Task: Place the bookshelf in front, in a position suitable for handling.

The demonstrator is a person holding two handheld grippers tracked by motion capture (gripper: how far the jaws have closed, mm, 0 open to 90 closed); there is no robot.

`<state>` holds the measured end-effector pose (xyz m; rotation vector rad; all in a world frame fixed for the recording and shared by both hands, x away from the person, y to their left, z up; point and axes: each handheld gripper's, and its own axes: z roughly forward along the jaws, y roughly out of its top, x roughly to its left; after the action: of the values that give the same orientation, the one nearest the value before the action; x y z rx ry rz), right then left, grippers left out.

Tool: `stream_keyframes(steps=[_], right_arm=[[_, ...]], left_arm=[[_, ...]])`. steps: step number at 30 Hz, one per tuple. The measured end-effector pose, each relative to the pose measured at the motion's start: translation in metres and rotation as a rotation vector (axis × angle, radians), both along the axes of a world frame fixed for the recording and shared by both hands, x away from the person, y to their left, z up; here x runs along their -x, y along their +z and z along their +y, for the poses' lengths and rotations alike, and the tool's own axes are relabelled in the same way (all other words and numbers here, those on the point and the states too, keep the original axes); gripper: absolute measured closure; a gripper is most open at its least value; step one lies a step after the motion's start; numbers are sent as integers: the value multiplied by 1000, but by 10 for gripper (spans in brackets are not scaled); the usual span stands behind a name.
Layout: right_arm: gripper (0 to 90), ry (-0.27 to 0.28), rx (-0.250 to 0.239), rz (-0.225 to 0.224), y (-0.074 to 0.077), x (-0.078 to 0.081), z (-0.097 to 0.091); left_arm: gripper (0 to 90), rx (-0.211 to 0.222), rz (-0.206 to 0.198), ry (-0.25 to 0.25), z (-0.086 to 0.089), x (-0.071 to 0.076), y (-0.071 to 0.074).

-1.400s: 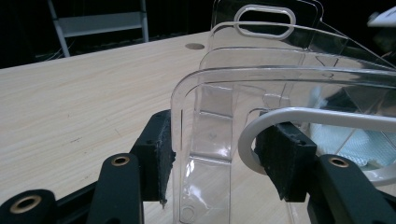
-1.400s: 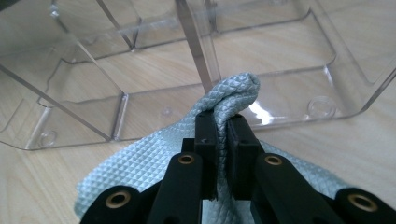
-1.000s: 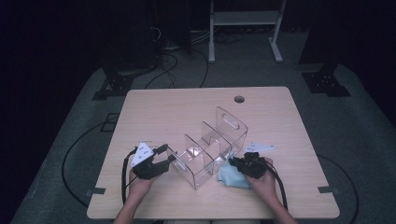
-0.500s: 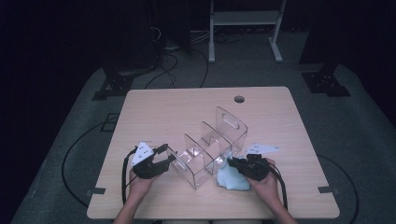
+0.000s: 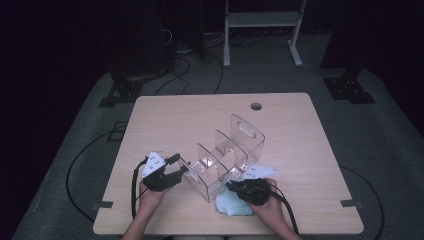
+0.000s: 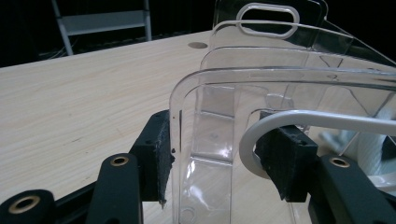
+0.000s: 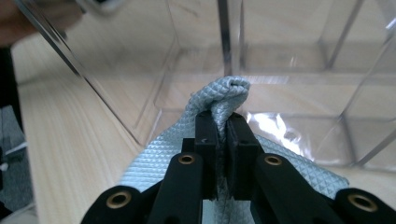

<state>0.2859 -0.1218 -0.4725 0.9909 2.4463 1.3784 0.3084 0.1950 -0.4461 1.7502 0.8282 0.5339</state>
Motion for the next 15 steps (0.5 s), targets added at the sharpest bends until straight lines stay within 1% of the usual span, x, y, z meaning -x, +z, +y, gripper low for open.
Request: stream_keyframes(steps=[3, 4, 5, 7, 9, 10, 12, 15], right_arm=[[842, 10, 42, 29, -13, -3, 7], [842, 12, 49, 31, -15, -3, 8], [842, 13, 47, 30, -13, -3, 8], [842, 7, 17, 6, -3, -1, 3], [842, -4, -6, -8, 4, 1, -1], [843, -9, -9, -14, 5, 1, -2], [842, -10, 0, -5, -1, 0, 0], [841, -1, 52, 31, -17, -5, 4]], left_arm=[[460, 1, -1, 1, 0, 0, 0], [460, 0, -1, -1, 0, 0, 0], [460, 0, 0, -2, 0, 0, 0], [460, 2, -1, -5, 1, 0, 0], [460, 4, -1, -6, 0, 0, 0], [460, 3, -1, -6, 0, 0, 0], [460, 1, 0, -6, 0, 0, 0], [459, -1, -2, -6, 0, 0, 0]])
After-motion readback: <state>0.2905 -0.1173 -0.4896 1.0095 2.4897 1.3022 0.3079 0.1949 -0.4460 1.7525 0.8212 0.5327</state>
